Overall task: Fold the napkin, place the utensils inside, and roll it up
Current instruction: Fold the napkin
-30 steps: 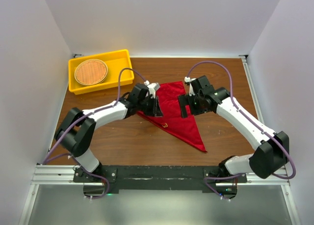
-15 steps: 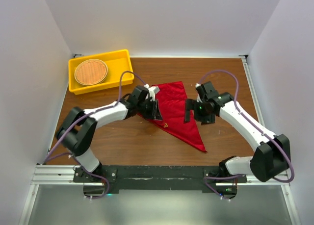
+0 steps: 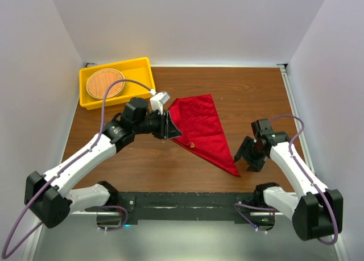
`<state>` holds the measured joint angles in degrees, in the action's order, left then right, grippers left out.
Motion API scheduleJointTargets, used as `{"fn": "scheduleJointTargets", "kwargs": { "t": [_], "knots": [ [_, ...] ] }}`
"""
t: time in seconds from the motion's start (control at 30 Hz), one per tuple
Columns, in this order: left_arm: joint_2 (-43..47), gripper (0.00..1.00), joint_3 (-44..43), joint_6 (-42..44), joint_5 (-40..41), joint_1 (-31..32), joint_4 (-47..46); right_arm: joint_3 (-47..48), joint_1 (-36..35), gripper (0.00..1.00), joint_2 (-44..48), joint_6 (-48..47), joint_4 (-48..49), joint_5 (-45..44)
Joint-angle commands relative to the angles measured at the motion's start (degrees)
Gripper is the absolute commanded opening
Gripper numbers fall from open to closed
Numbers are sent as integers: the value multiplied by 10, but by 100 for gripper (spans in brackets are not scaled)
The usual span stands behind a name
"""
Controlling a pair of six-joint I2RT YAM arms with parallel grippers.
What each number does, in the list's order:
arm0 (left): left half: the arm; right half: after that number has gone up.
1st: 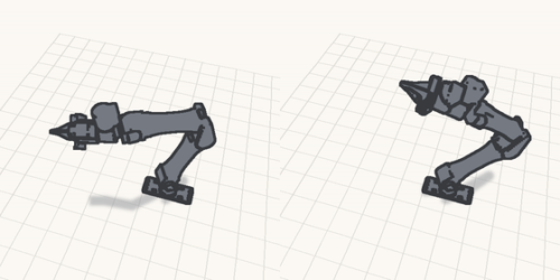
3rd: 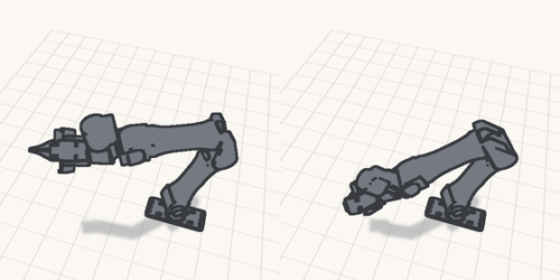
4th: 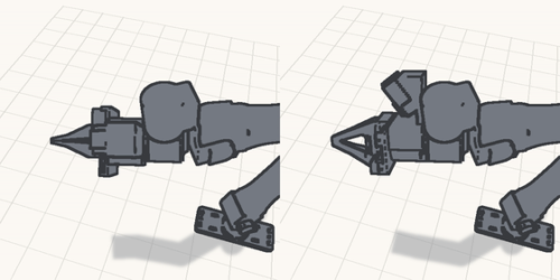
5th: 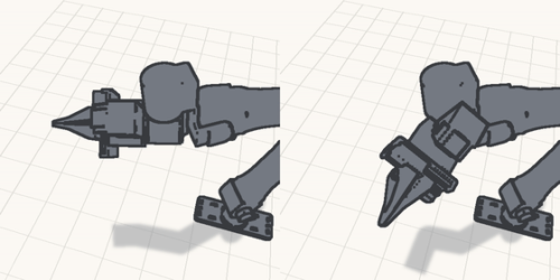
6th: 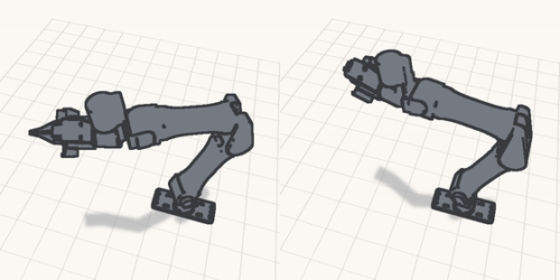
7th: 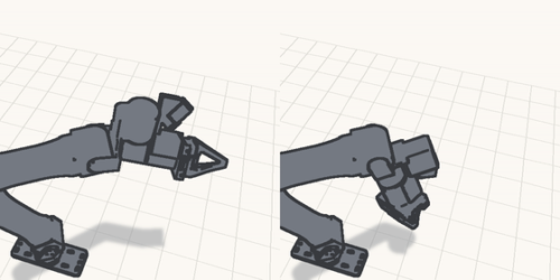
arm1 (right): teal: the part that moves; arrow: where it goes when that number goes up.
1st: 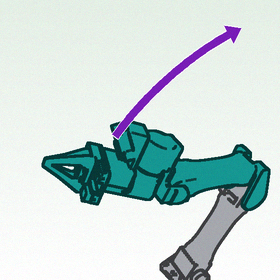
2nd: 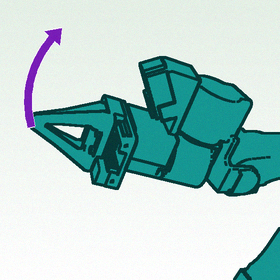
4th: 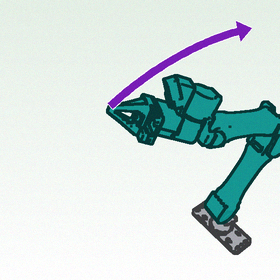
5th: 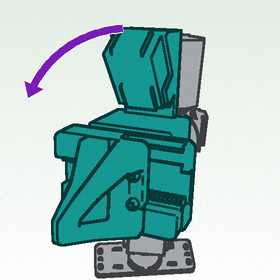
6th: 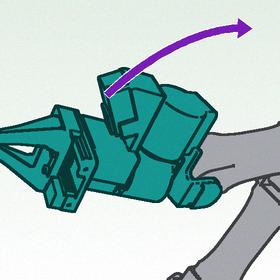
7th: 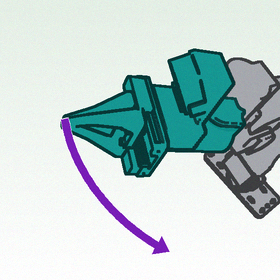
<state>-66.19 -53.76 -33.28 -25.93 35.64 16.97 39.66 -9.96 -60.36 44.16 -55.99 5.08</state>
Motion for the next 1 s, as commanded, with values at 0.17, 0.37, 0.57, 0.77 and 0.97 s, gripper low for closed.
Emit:
{"fn": "scheduleJointTargets", "kwargs": {
  "t": [0.17, 0.37, 0.57, 0.77, 0.97],
  "knots": [
    [63, 31, 18, 38, -23, -4, 75, -67, 2, 72, 52, -4, -26, 23],
    [53, 31, 7, 41, -21, -3, 78, -101, 3, 63, 31, -18, 14, 40],
    [39, 30, -4, 48, -17, -3, 89, -116, 3, 57, 34, -25, 68, 64],
    [25, 30, -11, 51, -18, -4, 89, -134, 2, 54, 8, -36, 115, 85],
    [19, 30, -22, 57, -8, -3, 96, -129, 2, 43, 5, -49, 111, 78]
  ]
}}
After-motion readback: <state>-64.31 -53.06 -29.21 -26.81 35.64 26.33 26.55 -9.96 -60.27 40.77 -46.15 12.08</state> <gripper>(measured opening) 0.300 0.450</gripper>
